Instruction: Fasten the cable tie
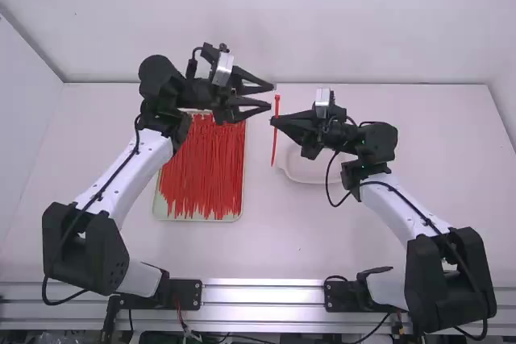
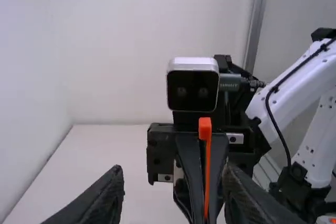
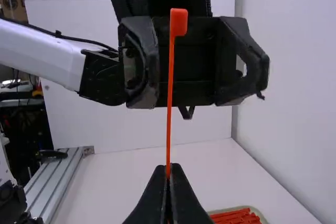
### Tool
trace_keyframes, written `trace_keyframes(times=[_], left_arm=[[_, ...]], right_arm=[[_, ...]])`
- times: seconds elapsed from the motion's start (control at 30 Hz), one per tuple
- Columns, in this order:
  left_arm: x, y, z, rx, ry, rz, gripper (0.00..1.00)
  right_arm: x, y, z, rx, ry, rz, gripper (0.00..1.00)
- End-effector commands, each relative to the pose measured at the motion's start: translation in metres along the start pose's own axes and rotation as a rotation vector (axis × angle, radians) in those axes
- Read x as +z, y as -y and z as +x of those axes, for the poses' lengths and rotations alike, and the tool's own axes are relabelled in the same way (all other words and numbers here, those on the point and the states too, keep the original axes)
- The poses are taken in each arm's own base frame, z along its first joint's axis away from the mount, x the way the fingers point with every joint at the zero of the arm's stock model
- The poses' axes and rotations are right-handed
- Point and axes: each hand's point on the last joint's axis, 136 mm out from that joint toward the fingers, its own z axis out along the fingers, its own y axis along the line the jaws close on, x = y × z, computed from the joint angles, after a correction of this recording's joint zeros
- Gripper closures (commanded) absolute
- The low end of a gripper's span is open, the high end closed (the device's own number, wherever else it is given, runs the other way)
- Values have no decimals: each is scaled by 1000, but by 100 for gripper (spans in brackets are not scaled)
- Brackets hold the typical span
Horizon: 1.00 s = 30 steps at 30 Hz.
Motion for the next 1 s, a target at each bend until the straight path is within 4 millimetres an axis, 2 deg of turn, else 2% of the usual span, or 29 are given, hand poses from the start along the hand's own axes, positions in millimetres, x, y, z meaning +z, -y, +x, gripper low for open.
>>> trace_keyframes(times=[0.0, 0.1, 0.4, 0.67, 0.73, 0.8, 0.97], left_arm=[[7, 5, -9, -2, 11, 8, 60], [7, 1, -9, -18, 15, -10, 62], [15, 8, -9, -17, 15, 18, 62], [10, 10, -8, -13, 5, 35, 50], [11, 11, -8, -12, 4, 39, 51], [11, 9, -7, -18, 5, 31, 61], [16, 13, -7, -25, 4, 46, 70]], right_arm=[[4, 0, -10, -45, 10, -15, 100], [5, -1, -10, -44, 9, -18, 100], [6, -2, -10, -43, 10, -23, 100], [0, 2, -9, -43, 3, -12, 100], [1, 1, -10, -43, 4, -14, 100], [3, -1, -9, -45, 5, -20, 100], [0, 2, -10, -47, 4, -11, 100]])
